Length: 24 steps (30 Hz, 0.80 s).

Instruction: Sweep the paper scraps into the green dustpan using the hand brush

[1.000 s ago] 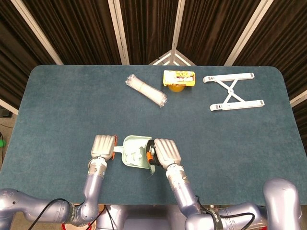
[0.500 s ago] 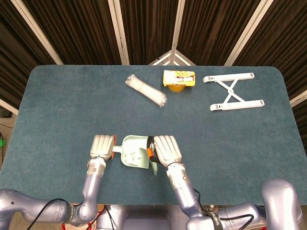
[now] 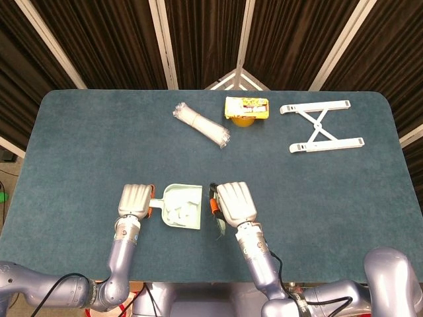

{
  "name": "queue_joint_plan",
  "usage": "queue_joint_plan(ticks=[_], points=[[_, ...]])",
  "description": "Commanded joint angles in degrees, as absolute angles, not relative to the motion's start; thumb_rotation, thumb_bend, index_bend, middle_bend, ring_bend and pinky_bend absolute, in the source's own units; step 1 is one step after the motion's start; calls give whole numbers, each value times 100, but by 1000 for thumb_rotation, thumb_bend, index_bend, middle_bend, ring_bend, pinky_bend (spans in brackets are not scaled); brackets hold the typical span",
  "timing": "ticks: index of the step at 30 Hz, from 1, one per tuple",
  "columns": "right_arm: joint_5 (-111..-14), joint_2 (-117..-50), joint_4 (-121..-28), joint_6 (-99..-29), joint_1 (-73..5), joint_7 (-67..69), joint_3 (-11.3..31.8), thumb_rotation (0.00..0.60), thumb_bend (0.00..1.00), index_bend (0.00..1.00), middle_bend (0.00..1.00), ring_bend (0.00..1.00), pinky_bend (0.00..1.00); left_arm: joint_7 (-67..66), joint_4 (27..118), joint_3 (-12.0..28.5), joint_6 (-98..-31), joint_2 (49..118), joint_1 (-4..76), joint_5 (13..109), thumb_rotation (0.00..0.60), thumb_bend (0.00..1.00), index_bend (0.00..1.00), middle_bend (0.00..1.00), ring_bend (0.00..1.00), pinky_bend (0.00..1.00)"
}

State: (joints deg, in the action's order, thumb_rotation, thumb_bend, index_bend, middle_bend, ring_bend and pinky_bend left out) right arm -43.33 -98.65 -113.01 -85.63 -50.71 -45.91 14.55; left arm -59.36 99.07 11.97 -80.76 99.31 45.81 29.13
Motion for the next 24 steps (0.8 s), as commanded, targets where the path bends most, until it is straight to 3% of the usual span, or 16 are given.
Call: queue_joint_plan(ticks=[1,5,9,11,13,16,24], points=[[-4538,-9816,-11158,-8597,-5045,-4721,1378,600,1000,713,785,902,1000,-5920,9919,1173,-8071,9901,4557,2912,600,584,706,1000,1000,1000],[-4630,-9784,-11084,-8614,-4983,-4722,1359,600,1000,712,785,903,1000,-5916,9924,1126,-8060,9864,4528,2913,600,523,634,1000,1000,1000],[-4627,-9746,-11048,-8588,-4910,-4703,1353,600,1000,712,785,903,1000,-5952,9949,1082,-8050,9807,4509,2892,600,143,358,1000,1000,1000],[-4625,-9717,-11022,-8575,-4879,-4708,1361,600,1000,712,785,903,1000,-5982,9971,1065,-8063,9768,4500,2874,600,30,243,1000,999,1000],[-4614,-9688,-11000,-8559,-4845,-4703,1371,600,1000,712,785,902,1000,-5995,10025,1071,-8067,9718,4492,2853,600,0,135,996,993,1000],[-4653,-9589,-10942,-8548,-4794,-4725,1387,600,1000,712,785,903,1000,-5910,10195,1096,-8086,9565,4450,2926,600,0,71,990,987,1000],[-4714,-9300,-10825,-8454,-4653,-4702,1416,600,1000,713,785,902,1000,-5576,10528,1114,-8037,9212,4322,3152,600,0,62,990,987,1000]])
